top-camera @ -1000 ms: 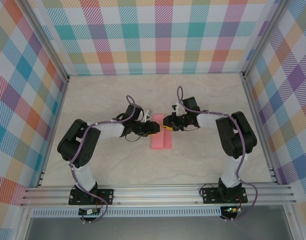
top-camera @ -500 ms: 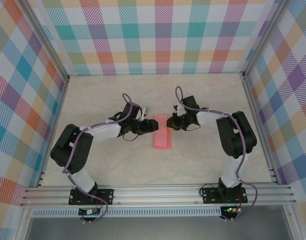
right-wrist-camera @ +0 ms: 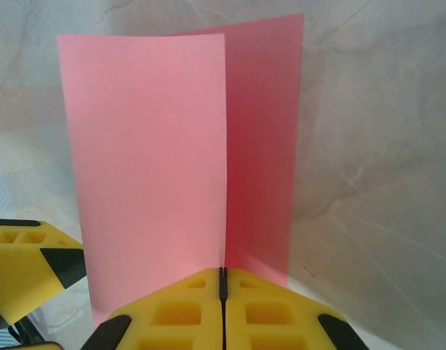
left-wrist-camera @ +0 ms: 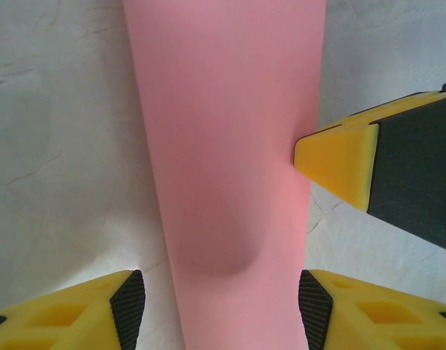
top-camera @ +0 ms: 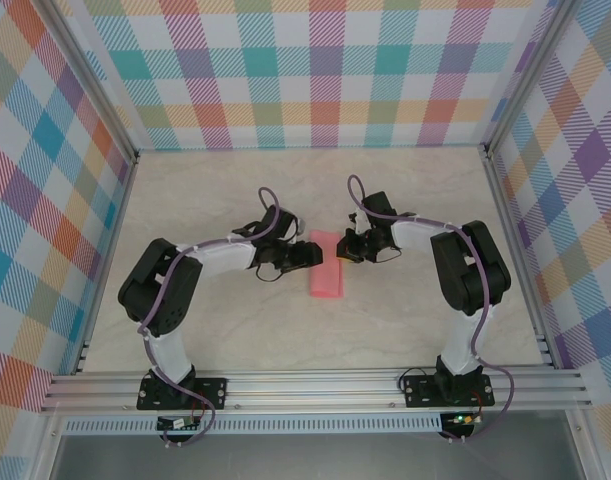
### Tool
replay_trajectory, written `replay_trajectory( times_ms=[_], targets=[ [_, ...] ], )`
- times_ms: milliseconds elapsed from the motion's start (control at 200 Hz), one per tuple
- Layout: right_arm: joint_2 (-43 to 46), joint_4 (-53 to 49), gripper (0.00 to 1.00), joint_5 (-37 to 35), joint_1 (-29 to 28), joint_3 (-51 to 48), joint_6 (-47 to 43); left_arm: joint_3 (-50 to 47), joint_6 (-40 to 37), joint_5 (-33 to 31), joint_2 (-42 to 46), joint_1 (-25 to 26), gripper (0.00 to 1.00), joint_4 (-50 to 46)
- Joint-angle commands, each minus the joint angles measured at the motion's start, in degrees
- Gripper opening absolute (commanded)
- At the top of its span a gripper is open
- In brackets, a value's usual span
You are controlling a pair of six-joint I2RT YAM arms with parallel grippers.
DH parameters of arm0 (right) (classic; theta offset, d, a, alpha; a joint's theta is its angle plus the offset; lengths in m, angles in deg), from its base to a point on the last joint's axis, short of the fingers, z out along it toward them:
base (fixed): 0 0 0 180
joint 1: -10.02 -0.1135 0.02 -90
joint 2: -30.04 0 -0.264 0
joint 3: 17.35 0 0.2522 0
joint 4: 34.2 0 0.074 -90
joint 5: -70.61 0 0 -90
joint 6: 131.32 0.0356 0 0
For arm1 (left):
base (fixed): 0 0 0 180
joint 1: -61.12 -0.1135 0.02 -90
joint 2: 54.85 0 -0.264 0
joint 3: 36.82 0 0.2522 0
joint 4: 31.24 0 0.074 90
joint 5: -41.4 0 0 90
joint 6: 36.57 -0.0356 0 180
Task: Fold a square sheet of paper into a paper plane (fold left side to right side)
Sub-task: First fold in half a square sheet of paper at the center of the table.
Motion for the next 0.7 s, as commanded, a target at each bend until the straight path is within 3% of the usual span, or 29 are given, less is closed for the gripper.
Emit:
replay_trajectory(
  times_ms=[0,395,695],
  targets=[
    [-1.4,-1.8,0.07,-1.1,-0.4,1.8,-1.4,3.0,1.4,-2.9,-2.3,0.8,0.6,-4.5],
    [-1.9,-2.1,0.13,-2.6,-0.4,2.1,-1.7,7.3,2.3,-5.7,-6.5,3.0,0.54,-7.8],
    [4.4,-5.1,0.41,-9.4,-0.3,0.2,-3.1,8.0,2.9,-6.8,-7.7,3.2,0.53,-8.4]
  ],
)
